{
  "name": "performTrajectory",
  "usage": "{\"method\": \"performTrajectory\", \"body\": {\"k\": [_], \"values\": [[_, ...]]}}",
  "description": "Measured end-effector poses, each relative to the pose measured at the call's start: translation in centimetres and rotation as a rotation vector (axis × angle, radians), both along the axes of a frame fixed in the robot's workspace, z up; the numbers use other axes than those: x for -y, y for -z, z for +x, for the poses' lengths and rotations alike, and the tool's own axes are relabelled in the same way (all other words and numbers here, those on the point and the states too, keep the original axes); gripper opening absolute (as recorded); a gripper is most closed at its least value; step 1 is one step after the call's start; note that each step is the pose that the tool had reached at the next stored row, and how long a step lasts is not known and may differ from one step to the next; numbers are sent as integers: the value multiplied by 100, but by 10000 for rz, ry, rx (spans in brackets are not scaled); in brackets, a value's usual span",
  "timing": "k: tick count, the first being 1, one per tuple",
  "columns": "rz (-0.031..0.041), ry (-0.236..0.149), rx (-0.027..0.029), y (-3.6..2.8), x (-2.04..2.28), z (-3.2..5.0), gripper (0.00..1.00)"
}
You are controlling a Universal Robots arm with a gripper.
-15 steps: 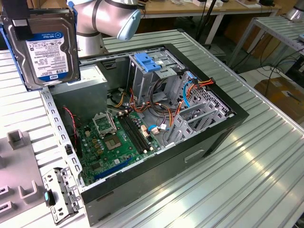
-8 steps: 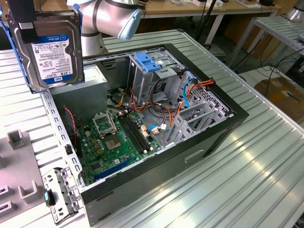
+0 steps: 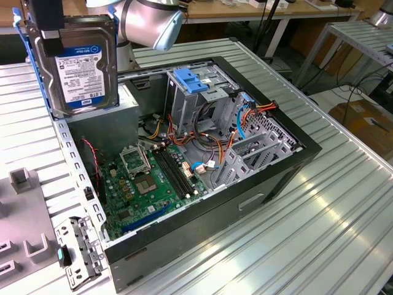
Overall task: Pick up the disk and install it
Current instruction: 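Pick up the disk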
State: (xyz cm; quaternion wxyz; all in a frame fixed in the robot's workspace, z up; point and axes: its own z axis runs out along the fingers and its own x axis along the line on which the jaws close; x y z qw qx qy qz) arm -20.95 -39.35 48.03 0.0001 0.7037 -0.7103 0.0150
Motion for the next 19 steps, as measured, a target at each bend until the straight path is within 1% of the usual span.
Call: {"method": "performTrajectory", "body": {"k": [2,6,7,16,18,19], "values": [[0,1,-1,1,1,52,37],[1,0,0,2,3,184,37],[1,1,0,3,3,241,37],[0,1,-1,4,4,570,37],[1,0,0,5,4,664,37],[1,0,0,5,4,698,37]]}}
